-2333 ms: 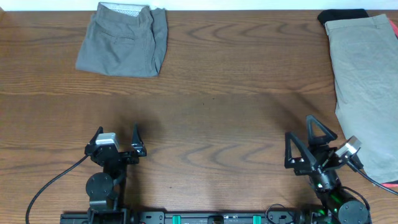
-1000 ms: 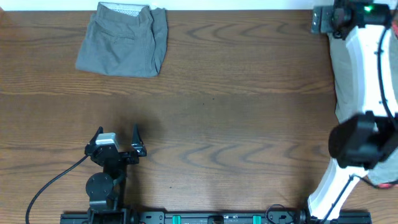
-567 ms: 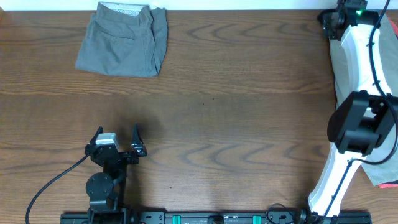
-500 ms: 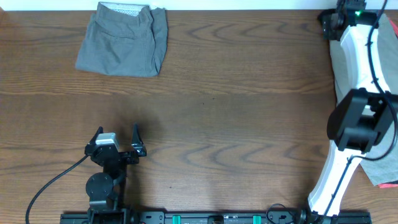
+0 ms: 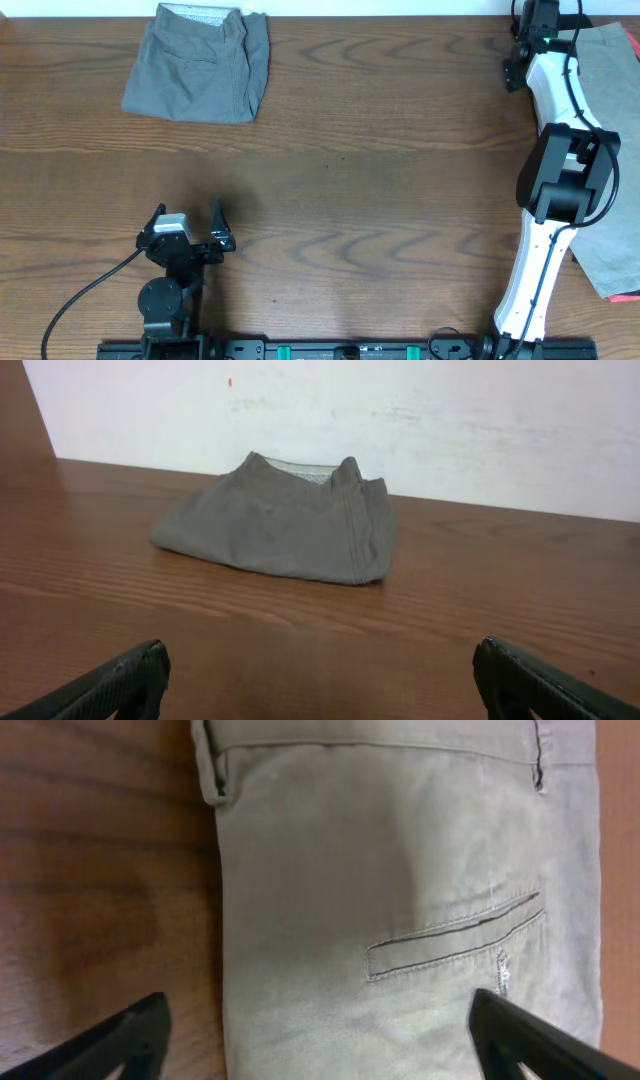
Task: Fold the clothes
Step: 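Reach the right gripper up to the top edge of the khaki shorts, then close the right gripper on the khaki shorts' waistband corner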
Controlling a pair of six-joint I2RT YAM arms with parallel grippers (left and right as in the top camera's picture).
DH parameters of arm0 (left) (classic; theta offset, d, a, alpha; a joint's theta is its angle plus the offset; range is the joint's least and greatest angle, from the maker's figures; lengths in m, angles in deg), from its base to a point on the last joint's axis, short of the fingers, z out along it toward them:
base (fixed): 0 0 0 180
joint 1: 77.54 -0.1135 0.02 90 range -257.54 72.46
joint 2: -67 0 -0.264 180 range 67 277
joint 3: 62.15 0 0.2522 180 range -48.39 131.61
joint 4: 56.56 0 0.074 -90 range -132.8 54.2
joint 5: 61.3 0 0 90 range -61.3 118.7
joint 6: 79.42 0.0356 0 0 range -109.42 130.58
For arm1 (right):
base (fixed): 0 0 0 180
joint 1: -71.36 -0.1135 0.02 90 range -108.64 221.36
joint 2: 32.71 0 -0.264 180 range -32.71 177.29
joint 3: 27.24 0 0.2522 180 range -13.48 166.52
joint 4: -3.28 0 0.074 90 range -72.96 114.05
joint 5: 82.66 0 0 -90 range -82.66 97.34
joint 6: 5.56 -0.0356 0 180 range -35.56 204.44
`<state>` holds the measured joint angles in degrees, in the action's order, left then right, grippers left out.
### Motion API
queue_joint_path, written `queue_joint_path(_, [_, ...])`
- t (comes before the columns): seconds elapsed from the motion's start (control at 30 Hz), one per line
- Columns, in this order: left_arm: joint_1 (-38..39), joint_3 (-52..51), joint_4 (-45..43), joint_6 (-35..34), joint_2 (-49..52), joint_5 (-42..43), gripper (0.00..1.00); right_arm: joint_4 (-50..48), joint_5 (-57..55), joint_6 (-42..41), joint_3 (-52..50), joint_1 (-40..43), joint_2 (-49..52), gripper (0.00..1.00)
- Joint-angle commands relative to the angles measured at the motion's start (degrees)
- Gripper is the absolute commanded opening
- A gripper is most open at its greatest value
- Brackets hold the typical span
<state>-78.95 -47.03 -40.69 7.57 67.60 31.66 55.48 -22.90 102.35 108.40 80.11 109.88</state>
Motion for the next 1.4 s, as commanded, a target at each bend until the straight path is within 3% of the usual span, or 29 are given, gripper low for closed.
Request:
queue_joint_path(0.0, [-0.2,-1.1,1.7,-0.3,-0.4,-0.9,0.98,-0.1,-0.6,-0.1,0.5,1.0,1.1,0.78])
queue_joint_path(0.07, [-0.2,-1.1,1.7,-0.3,-0.4,-0.9,0.98,0.1,0.4,-0.1,0.5,1.2,1.1,0.73])
queue_joint_path(0.37, [-0.2,-1.1,1.7,-0.3,-0.4,-0.9,0.98,0.2,0.9,-0.1,-0.1,1.4,1.5,0.8])
queue_joint_path(0.73, [-0.2,-1.1,1.7,-0.3,-0.4,-0.9,0.98,1.0,3.3,-1.0,-0.2,1.4,2.9,0.77])
queue_joint_path(0.9, [-0.2,-1.1,1.7,-0.3,-0.4,-0.9,0.98,0.9,3.2,-1.2,-0.2,1.4,3.1,0.6])
queue_joint_path(1.2, [-0.2,-1.1,1.7,-0.3,-0.4,-0.9,0.98,-0.5,-0.7,-3.9,-0.2,1.8,3.0,0.19])
queue_joint_path(1.37, [-0.2,-1.1,1.7,-0.3,-0.4,-0.9,0.98,-0.3,-1.1,-5.7,-0.2,1.7,3.0,0.03])
